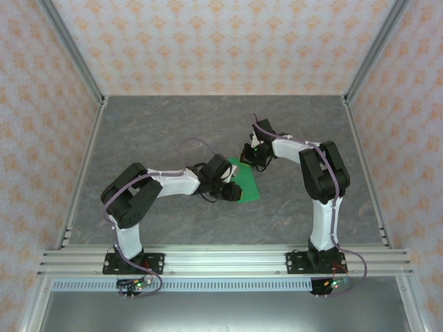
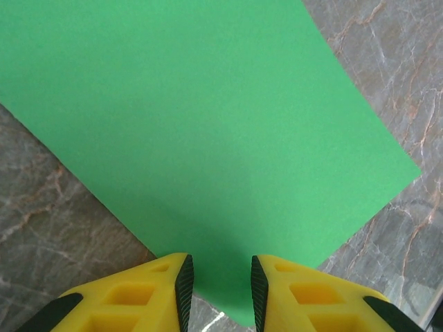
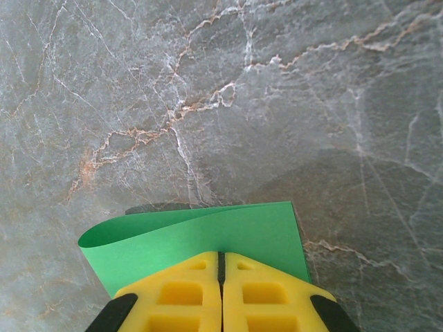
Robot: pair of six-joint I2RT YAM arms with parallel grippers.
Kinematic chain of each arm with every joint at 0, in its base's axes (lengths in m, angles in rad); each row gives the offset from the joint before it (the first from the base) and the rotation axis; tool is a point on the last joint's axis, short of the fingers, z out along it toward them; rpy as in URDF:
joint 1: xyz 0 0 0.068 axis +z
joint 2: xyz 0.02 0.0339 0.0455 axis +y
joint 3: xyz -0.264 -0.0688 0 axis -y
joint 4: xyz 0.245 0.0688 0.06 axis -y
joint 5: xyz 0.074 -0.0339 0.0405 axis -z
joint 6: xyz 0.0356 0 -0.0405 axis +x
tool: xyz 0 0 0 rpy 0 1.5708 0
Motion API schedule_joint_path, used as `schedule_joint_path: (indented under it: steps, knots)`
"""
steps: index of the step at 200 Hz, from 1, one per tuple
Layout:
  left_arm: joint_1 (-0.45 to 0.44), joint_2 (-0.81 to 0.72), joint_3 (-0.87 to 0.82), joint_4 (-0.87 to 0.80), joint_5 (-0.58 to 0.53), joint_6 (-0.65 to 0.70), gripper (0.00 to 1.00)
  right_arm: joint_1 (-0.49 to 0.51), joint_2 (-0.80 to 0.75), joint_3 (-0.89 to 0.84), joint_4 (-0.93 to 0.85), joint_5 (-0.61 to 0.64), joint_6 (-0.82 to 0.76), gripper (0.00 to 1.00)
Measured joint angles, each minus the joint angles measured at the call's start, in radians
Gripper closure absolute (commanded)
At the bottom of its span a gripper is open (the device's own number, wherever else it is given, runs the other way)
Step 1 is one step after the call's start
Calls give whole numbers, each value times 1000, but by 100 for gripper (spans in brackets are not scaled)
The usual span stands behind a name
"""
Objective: Fold a paper plane with a square sheet of paper (fold left side to right side)
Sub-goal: First fold the square sheet of paper in half at the center of the table.
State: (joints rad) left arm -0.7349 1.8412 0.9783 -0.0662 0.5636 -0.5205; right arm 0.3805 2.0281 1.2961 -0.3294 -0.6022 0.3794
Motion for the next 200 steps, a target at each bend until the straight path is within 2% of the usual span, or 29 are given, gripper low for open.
schedule_joint_path:
  steps: [110, 144, 172, 200]
  knots:
    - [-55, -13, -24, 27, 2, -55, 68, 0, 0, 0, 0, 0, 0, 94]
    - [-79, -61, -34, -34, 7, -51, 68, 0, 0, 0, 0, 0, 0, 94]
    - [-66, -124, -31, -58, 4, -46, 69, 0, 0, 0, 0, 0, 0, 94]
    - [-36, -118, -15, -56, 5, -39, 70, 0, 0, 0, 0, 0, 0, 94]
